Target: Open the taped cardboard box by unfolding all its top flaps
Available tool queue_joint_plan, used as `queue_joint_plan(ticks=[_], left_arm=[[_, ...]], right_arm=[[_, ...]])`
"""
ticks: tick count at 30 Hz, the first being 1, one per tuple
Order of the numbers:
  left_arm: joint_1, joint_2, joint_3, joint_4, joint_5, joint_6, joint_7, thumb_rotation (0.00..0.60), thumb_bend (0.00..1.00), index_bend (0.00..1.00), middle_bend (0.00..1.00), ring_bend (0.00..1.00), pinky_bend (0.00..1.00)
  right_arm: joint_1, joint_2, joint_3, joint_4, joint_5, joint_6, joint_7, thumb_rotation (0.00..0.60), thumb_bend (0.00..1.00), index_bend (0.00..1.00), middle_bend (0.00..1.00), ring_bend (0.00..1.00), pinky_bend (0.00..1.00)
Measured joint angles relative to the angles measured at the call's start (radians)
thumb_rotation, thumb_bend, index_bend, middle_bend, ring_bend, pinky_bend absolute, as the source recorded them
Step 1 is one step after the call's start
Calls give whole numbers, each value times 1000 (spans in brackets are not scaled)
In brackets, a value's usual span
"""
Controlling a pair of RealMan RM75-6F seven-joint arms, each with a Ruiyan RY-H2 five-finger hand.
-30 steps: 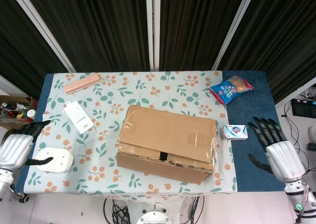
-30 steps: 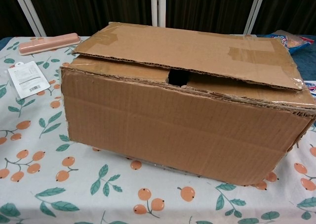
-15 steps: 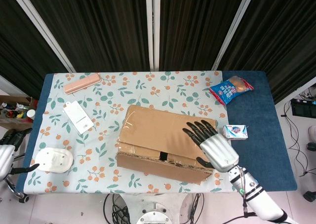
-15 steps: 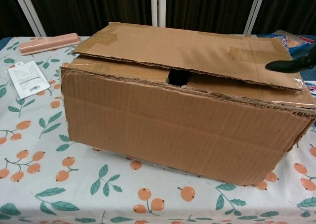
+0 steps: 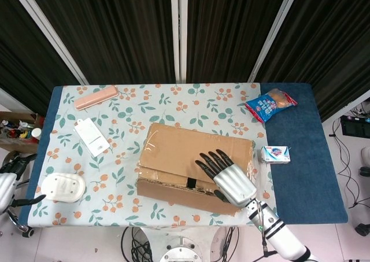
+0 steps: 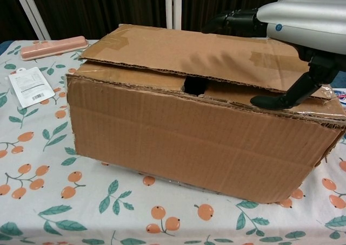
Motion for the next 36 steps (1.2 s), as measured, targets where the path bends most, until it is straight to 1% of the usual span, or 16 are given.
queue_joint_plan(ticks=[4, 11, 15, 18, 23, 26, 32, 36], left_arm=[[3, -5, 4, 17, 5, 0, -16, 523, 32, 89, 145, 118, 179], [1, -14, 6, 35, 7, -7, -32, 521, 32, 89, 145, 118, 179], [-2, -17, 6, 37, 8, -11, -34, 522, 32, 89, 145, 118, 179], [-4, -17, 8, 37, 9, -17, -31, 522, 33, 89, 145, 118, 179], [-8, -15, 5, 32, 9, -18, -28, 521, 34, 89, 145, 118, 179], [-9, -10, 4, 28, 10, -17, -23, 521, 34, 89, 145, 118, 179], [-9, -8, -1, 21, 7, -9, -26, 522, 34, 89, 145, 118, 180], [-11, -8, -2, 22, 11, -8, -25, 523, 34, 89, 145, 118, 179]], right_arm=[[9, -30, -5, 18, 22, 27, -21, 600, 201, 0, 0, 0, 0], [23, -45, -6, 53, 60, 45, -27, 600, 203, 0, 0, 0, 0], [25, -45, 1, 56, 44, 68, -17, 600, 207, 0, 0, 0, 0], [23, -27, 14, 51, 24, 95, -2, 600, 212, 0, 0, 0, 0], [28, 29, 60, 53, 22, 123, 7, 600, 241, 0, 0, 0, 0], [42, 69, 99, 64, 51, 127, 4, 600, 251, 0, 0, 0, 0], [92, 140, 196, 90, 171, 122, 7, 600, 281, 0, 0, 0, 0], [136, 168, 253, 136, 265, 105, 22, 600, 309, 0, 0, 0, 0]])
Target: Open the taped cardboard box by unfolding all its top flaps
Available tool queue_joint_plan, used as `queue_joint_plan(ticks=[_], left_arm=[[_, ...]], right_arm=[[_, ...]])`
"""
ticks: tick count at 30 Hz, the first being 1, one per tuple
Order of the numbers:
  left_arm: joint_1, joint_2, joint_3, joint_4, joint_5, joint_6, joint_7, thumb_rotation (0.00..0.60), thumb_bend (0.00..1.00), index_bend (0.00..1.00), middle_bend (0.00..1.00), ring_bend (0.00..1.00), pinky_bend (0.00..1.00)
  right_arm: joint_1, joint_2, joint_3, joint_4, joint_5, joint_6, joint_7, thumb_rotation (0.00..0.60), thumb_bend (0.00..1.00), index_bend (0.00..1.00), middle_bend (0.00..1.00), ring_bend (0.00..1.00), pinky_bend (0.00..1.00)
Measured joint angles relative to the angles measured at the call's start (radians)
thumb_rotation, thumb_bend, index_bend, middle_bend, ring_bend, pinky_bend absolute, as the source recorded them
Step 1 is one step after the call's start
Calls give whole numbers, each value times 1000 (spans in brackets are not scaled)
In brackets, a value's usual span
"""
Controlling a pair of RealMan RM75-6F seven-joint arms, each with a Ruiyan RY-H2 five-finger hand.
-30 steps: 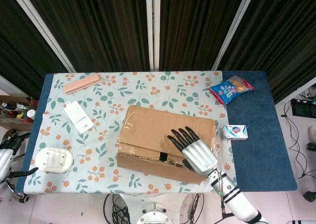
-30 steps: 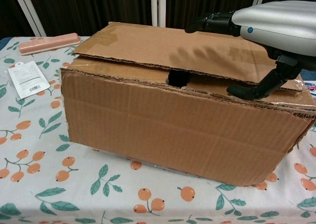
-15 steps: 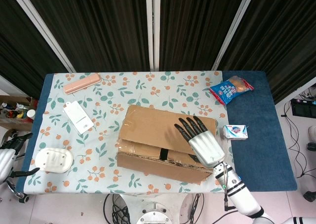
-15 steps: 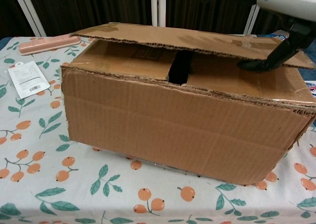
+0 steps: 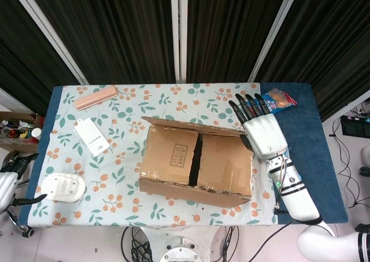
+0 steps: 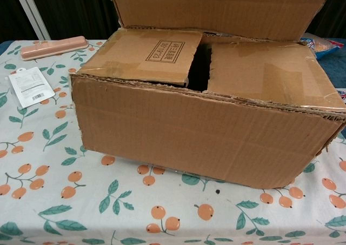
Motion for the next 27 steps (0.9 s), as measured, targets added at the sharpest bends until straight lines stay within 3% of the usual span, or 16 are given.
queue_joint_plan(ticks=[8, 12, 13, 15, 16, 18, 22, 27], left_arm=[[4, 16, -3, -13, 1, 14, 4, 522, 34, 89, 145, 118, 179], [4, 20, -6, -15, -9, 14, 3, 525, 34, 89, 145, 118, 179], [3, 19, -8, -15, -11, 11, 2, 523, 34, 89, 145, 118, 179], [1, 18, -10, -15, -14, 6, 2, 525, 33, 89, 146, 118, 179], [-1, 17, -10, -16, -15, 3, 3, 525, 35, 89, 146, 118, 179], [-4, 15, -11, -17, -17, -2, 8, 524, 45, 89, 145, 118, 179], [-8, 10, -12, -24, -20, -10, 19, 525, 55, 89, 145, 118, 180], [-8, 8, -13, -28, -24, -11, 24, 524, 55, 89, 145, 118, 180]], right_arm=[[68, -6, 52, 213, 108, -33, 61, 600, 370, 0, 0, 0, 0], [74, -12, 55, 260, 110, -54, 148, 600, 370, 0, 0, 0, 0], [73, -12, 53, 262, 92, -61, 181, 600, 399, 0, 0, 0, 0], [67, -10, 50, 259, 52, -72, 241, 600, 548, 0, 22, 0, 0], [63, -7, 48, 253, 21, -81, 288, 600, 680, 4, 50, 0, 0], [55, 1, 43, 237, -29, -99, 366, 600, 780, 42, 91, 0, 0], [41, 43, 15, 186, -185, -168, 543, 600, 890, 160, 156, 0, 0], [45, 104, -38, 135, -294, -301, 624, 600, 993, 397, 296, 0, 0]])
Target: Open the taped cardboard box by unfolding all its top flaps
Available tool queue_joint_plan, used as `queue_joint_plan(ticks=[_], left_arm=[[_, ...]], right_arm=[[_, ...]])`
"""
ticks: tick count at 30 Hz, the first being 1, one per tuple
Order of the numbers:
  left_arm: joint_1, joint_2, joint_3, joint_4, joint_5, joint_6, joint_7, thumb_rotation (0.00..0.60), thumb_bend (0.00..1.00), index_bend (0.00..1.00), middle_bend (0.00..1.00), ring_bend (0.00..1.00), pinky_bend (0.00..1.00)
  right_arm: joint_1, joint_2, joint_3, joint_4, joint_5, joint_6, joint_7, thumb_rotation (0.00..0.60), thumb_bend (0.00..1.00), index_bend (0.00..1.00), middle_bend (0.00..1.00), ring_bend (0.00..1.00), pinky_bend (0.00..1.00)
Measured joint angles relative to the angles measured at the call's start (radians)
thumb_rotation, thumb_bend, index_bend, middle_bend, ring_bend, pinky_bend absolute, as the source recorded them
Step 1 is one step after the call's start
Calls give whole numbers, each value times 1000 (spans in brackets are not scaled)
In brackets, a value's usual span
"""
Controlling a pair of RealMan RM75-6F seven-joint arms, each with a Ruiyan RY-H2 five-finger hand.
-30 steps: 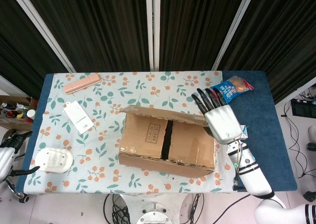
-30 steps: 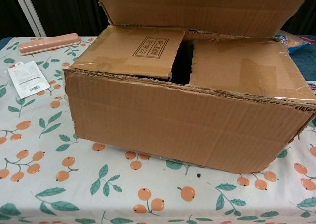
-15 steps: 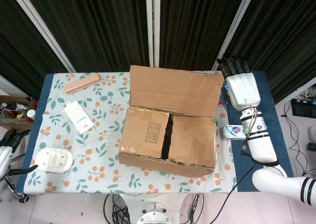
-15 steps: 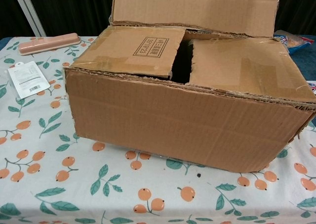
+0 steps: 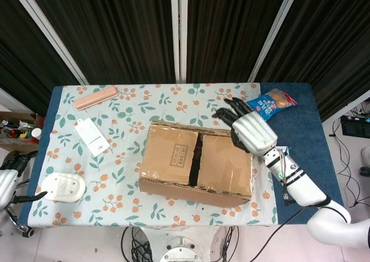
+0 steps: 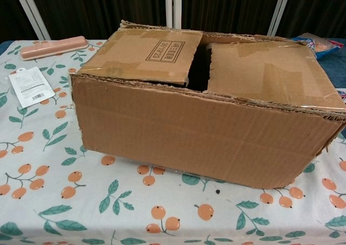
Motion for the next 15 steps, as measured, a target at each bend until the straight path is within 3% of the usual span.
queue_joint_plan(ticks=[5, 10, 15], left_arm=[[0, 3, -2, -4, -1, 1, -1, 525, 54, 89, 145, 118, 180], [0, 5, -1, -1, -3, -1, -4, 523, 54, 89, 145, 118, 180], [1, 5, 0, 4, -3, -2, -10, 526, 54, 89, 145, 118, 180]], right_arm=[[18, 16, -59, 2, -107, -80, 61, 600, 994, 447, 326, 0, 0], [38, -18, -116, 37, -172, -129, 120, 600, 994, 448, 316, 0, 0], [50, -71, -141, 68, -198, -131, 122, 600, 994, 406, 277, 0, 0]])
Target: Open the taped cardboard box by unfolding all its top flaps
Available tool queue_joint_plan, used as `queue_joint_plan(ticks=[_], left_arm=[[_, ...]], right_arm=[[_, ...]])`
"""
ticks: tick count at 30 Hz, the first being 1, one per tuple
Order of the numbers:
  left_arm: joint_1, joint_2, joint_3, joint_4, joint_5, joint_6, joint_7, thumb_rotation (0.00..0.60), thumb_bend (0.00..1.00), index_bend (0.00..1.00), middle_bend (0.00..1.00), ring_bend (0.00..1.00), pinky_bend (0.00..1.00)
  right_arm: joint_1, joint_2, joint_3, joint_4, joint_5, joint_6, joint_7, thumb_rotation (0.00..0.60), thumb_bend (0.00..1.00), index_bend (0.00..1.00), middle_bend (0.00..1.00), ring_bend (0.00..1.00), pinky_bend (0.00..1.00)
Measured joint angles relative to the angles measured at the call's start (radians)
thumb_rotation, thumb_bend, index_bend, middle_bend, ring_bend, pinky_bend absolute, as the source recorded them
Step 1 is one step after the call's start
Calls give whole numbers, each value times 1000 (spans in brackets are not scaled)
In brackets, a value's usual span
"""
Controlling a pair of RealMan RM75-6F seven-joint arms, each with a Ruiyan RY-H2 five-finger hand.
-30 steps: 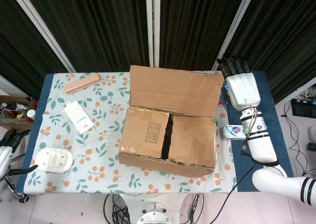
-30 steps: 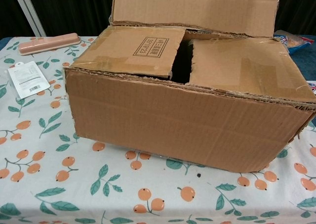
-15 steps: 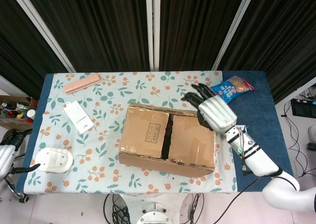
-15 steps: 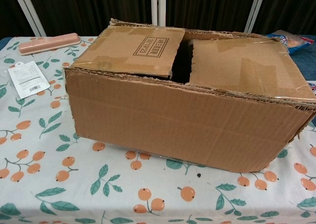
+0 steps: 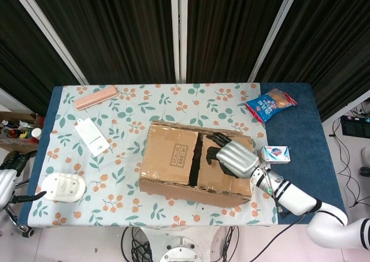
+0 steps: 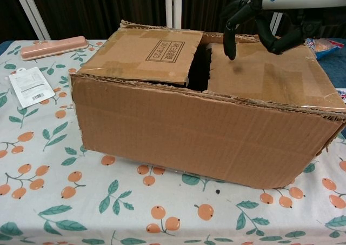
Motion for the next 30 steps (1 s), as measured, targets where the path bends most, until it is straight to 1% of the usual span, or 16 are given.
queue_joint_plan(ticks=[3, 10, 22, 24, 28, 30], left_arm=[[1, 0, 0, 2, 0, 1, -3, 527, 54, 89, 145, 118, 180], [6, 1, 3, 12, -1, 4, -15, 528, 55, 89, 145, 118, 180], [8, 5, 3, 28, -2, 1, -53, 526, 55, 89, 145, 118, 182], [7, 5, 4, 34, 0, -1, -57, 526, 54, 89, 145, 118, 181], [7, 3, 3, 38, 0, 0, -53, 526, 54, 89, 145, 118, 181], [6, 3, 2, 39, -1, 0, -54, 526, 55, 89, 145, 118, 181]], right_arm=[[7, -34, -8, 18, -8, 7, -7, 600, 992, 362, 248, 0, 0], [28, -91, -24, 48, -3, 4, -27, 600, 985, 307, 231, 0, 0], [59, -143, -39, 76, 42, -17, -79, 600, 985, 304, 232, 0, 0], [64, -144, -40, 78, 50, -22, -88, 600, 985, 324, 263, 0, 0], [70, -145, -40, 78, 66, -19, -102, 600, 986, 459, 381, 0, 0], [70, -141, -39, 76, 68, -14, -104, 600, 986, 494, 414, 0, 0]])
